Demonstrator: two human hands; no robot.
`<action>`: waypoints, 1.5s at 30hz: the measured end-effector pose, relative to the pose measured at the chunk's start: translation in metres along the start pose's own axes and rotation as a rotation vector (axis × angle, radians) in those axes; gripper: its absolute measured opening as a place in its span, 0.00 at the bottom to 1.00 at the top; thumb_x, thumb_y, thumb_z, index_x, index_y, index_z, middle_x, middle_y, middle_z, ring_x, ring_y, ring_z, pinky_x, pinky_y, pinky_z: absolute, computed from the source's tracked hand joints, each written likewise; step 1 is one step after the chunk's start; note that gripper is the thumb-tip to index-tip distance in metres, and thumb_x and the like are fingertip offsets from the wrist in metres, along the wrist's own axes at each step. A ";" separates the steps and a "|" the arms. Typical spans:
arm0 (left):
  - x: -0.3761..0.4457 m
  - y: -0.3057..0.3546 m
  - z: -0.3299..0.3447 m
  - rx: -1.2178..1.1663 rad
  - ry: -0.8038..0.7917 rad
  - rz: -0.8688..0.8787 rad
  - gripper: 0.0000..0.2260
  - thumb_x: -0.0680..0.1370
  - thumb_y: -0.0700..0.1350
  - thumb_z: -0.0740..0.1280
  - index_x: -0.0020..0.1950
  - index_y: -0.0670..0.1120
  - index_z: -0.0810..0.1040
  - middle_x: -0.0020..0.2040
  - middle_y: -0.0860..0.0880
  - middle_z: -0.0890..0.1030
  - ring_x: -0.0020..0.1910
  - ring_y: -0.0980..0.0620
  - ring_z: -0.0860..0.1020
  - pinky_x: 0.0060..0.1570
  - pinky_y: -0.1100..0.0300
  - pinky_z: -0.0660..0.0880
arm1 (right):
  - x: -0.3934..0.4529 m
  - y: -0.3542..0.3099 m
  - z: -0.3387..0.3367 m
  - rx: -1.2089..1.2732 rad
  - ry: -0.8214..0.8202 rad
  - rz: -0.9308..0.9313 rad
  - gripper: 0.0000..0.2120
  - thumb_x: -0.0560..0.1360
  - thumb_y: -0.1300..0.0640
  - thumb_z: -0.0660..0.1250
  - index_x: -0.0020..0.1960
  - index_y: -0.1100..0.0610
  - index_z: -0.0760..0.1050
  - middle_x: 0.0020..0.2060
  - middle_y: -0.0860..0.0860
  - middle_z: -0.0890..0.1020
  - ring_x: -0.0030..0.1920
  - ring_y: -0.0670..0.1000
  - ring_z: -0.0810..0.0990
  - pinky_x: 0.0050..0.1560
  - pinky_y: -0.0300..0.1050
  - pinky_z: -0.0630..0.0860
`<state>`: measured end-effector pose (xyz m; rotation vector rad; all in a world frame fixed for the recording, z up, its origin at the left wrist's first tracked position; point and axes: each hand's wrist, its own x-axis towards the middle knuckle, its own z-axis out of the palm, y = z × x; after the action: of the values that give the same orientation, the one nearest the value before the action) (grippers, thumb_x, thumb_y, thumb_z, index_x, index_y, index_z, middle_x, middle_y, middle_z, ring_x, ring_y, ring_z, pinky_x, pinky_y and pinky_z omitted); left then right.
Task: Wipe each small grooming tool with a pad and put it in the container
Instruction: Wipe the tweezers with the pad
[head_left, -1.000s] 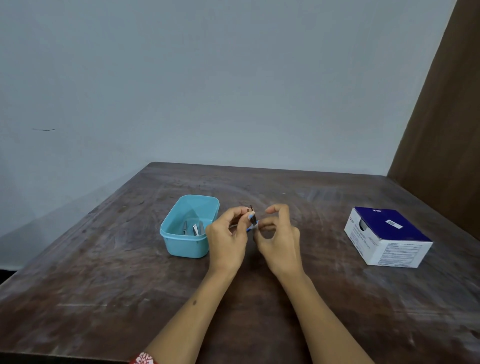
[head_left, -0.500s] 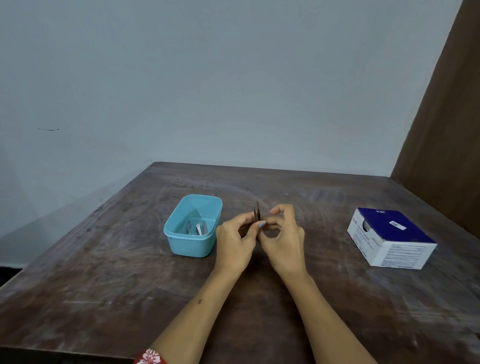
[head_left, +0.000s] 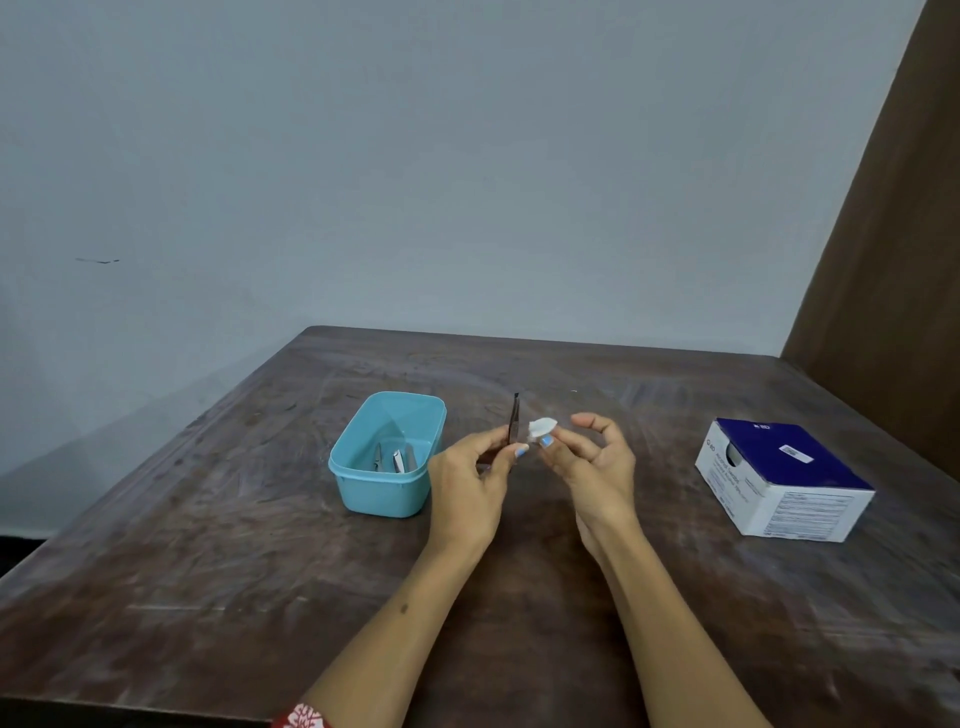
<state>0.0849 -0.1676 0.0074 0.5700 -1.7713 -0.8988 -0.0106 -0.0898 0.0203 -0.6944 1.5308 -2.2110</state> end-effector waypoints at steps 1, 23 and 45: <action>0.000 0.000 0.000 0.004 -0.006 -0.003 0.11 0.72 0.41 0.72 0.54 0.43 0.82 0.44 0.51 0.84 0.40 0.56 0.82 0.40 0.68 0.78 | 0.000 -0.001 0.000 0.011 0.000 0.011 0.16 0.70 0.69 0.71 0.50 0.54 0.70 0.36 0.49 0.86 0.45 0.49 0.84 0.57 0.51 0.77; 0.000 0.001 -0.002 0.034 -0.107 -0.017 0.09 0.73 0.39 0.71 0.51 0.47 0.84 0.39 0.54 0.84 0.38 0.58 0.81 0.40 0.61 0.80 | 0.002 0.002 -0.003 0.013 -0.180 0.019 0.07 0.70 0.66 0.71 0.44 0.56 0.82 0.41 0.54 0.86 0.46 0.49 0.84 0.49 0.39 0.80; -0.001 0.006 -0.003 -0.023 -0.271 -0.083 0.06 0.73 0.40 0.71 0.49 0.46 0.84 0.36 0.52 0.83 0.33 0.58 0.80 0.38 0.60 0.79 | 0.001 -0.001 0.003 0.021 -0.086 -0.023 0.19 0.67 0.68 0.73 0.51 0.54 0.69 0.33 0.50 0.85 0.38 0.47 0.83 0.45 0.37 0.77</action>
<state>0.0886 -0.1646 0.0121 0.5292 -1.9879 -1.0948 -0.0096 -0.0927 0.0226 -0.7934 1.4628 -2.1812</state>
